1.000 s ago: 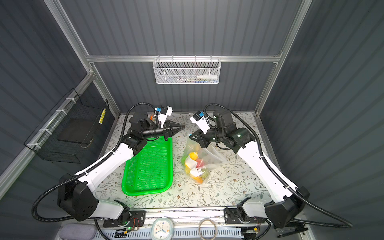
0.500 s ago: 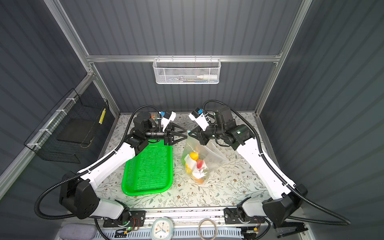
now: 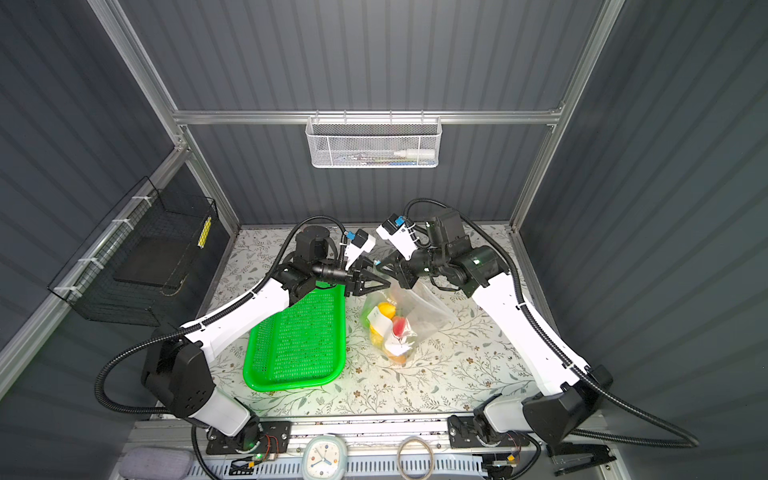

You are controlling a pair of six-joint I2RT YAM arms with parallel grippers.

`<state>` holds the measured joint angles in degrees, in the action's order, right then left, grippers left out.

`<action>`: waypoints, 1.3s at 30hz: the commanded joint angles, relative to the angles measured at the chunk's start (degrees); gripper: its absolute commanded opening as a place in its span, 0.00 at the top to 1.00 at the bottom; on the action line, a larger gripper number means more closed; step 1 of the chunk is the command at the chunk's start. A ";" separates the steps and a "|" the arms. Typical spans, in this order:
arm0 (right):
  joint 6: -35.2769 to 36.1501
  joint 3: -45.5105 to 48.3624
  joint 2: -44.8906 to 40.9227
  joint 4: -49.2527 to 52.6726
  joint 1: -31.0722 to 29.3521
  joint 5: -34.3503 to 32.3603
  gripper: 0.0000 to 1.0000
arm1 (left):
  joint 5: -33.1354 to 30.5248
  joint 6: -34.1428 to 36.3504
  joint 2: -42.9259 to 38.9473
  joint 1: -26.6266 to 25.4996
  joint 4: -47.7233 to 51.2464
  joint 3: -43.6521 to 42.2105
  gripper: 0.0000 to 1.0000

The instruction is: Place the food in the zip-top bag and seal the zipper

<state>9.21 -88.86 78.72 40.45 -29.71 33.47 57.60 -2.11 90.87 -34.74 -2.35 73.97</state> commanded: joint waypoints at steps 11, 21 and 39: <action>1.30 1.96 -1.79 0.67 0.37 -0.64 0.97 | -4.16 -0.44 -3.19 0.11 -4.44 0.73 1.00; 2.01 5.95 -4.80 0.63 2.93 -2.04 0.97 | -2.33 -0.62 -4.86 1.21 -4.76 -0.85 1.00; 4.06 5.18 -5.11 -1.69 3.89 -0.94 1.00 | 1.71 -2.19 -4.48 1.78 -3.17 -0.20 0.93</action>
<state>12.21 -82.78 74.56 37.34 -27.35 34.54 56.23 -3.62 87.99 -34.61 -6.22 72.14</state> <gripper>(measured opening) 0.110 0.061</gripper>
